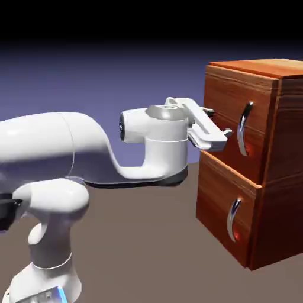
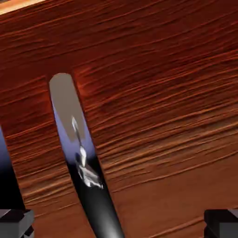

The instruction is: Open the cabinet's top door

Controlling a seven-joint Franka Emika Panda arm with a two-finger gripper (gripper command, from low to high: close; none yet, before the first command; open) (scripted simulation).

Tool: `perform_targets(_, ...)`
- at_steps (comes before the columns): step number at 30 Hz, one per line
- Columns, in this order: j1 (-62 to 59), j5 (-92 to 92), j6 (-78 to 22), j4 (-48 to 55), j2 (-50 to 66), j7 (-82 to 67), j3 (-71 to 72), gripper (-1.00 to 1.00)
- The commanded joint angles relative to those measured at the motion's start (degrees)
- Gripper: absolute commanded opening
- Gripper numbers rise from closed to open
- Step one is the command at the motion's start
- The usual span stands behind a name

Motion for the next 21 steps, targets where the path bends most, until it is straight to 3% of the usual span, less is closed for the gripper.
perform_targets(1, 0.85, -2.5, -0.2, 0.3, -0.48, -1.02, -1.0, 1.0)
perform_targets(6, 4.22, -12.32, -0.99, 1.48, -2.36, -5.06, -4.96, 1.0)
perform_targets(11, 14.23, -13.49, -2.77, 9.0, 0.32, -4.62, -9.88, 1.0)
perform_targets(12, 14.23, -13.49, -2.77, 9.0, 0.32, -4.62, -9.88, -1.0)
perform_targets(21, 0.1, -10.2, -10.88, -0.75, 9.33, 6.06, 1.57, -1.0)
